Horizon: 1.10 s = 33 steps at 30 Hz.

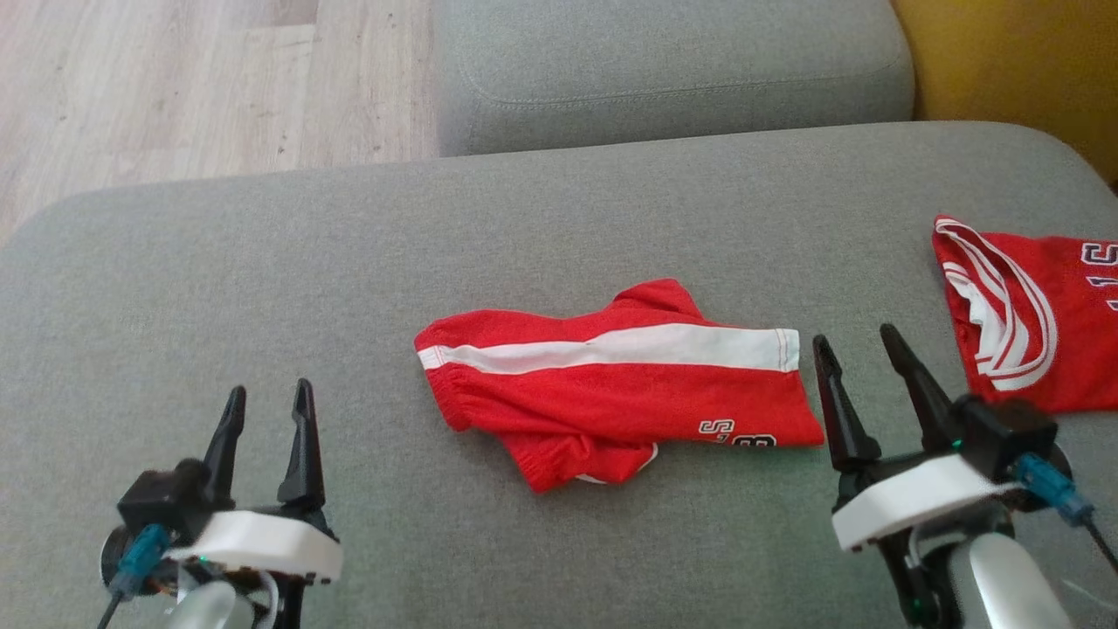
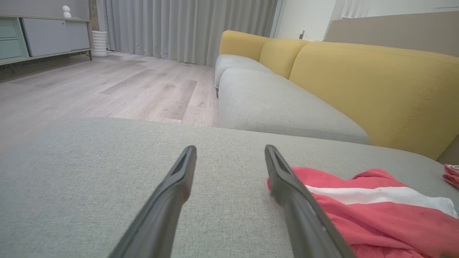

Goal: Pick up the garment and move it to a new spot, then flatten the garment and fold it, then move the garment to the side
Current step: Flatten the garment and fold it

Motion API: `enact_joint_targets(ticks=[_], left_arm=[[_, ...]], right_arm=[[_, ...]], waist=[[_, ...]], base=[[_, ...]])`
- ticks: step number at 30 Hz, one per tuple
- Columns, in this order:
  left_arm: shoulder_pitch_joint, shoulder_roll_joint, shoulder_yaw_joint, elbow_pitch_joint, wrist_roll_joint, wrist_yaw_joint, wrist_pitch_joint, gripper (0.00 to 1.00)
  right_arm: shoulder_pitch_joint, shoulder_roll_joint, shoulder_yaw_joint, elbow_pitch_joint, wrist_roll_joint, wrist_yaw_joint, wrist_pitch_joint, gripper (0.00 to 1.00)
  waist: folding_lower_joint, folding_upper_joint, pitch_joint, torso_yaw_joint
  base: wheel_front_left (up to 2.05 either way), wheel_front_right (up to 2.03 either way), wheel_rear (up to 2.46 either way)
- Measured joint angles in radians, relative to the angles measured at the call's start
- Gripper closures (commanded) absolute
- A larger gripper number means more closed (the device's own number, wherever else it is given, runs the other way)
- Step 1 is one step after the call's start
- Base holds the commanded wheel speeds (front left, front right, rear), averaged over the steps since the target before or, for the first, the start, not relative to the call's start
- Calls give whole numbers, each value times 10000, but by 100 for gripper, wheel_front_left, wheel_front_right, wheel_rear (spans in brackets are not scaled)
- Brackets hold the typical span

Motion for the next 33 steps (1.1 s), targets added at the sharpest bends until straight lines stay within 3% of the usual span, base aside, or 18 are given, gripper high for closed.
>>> enact_joint_targets(ticks=[19, 28, 33], left_arm=[[58, -445, 90, 397, 441, -441, 54, 0], [-2337, -1371, -698, 1818, 301, -790, 2065, 0], [-3164, -1703, -798, 2911, 82, -763, 3137, 0]], right_arm=[[337, 240, -4, -115, -27, 0, 104, 0], [196, 249, 267, -217, -27, 0, 230, 0], [-398, 251, 525, -213, -27, 0, 219, 0]], waist=[[0, 0, -33, -49], [2, 0, 660, -18], [3, 0, 1215, -229]], base=[[0, 0, 0], [0, 0, 0], [0, 0, 0]])
